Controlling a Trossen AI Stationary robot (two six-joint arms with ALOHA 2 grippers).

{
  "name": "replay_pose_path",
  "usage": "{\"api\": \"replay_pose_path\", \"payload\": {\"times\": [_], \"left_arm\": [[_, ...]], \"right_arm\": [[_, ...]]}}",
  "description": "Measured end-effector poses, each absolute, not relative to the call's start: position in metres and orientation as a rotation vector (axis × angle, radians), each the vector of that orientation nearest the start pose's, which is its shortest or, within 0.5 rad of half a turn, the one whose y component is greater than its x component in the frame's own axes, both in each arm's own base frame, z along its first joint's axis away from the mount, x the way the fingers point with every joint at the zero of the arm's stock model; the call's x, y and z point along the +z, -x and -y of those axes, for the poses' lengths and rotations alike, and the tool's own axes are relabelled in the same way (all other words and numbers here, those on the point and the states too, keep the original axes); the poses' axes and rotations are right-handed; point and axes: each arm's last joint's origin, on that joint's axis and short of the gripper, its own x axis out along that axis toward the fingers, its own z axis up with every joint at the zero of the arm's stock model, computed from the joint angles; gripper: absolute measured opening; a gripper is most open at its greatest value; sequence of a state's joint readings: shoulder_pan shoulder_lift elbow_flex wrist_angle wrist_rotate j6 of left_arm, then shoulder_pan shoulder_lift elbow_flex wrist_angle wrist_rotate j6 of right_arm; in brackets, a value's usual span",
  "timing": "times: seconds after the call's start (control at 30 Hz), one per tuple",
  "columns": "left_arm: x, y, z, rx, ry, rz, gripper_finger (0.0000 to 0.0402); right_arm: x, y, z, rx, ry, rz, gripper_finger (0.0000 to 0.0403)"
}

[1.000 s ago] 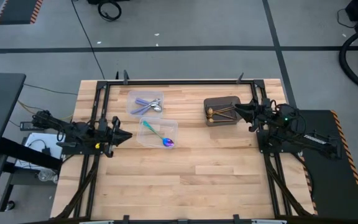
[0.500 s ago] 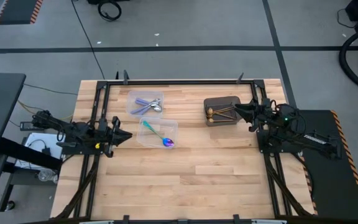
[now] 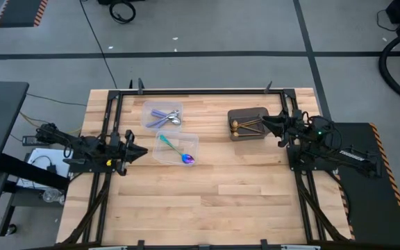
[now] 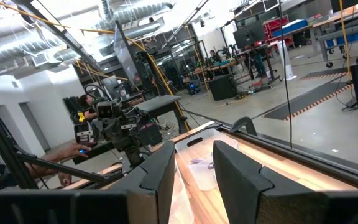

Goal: Sort silverware by color (type)
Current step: Return to Home Position

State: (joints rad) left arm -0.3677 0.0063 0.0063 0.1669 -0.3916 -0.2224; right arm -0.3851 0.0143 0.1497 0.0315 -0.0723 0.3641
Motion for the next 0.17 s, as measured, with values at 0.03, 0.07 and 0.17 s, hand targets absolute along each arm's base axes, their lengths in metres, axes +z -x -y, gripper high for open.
{"api": "replay_pose_path", "payload": {"times": [0.03, 0.07, 0.17], "left_arm": [[0.1809, -0.0919, 0.0235, 0.007, 0.284, 0.157, 0.0046], [0.1809, -0.0919, 0.0236, 0.006, 0.284, 0.157, 0.0046], [0.1809, -0.0919, 0.0236, 0.006, 0.284, 0.157, 0.0046]], "right_arm": [[0.2158, -0.0805, 0.0304, -0.279, -0.322, 0.218, 0.0121], [0.2159, -0.0805, 0.0303, -0.278, -0.322, 0.218, 0.0121], [0.2158, -0.0805, 0.0304, -0.278, -0.322, 0.218, 0.0121]]}}
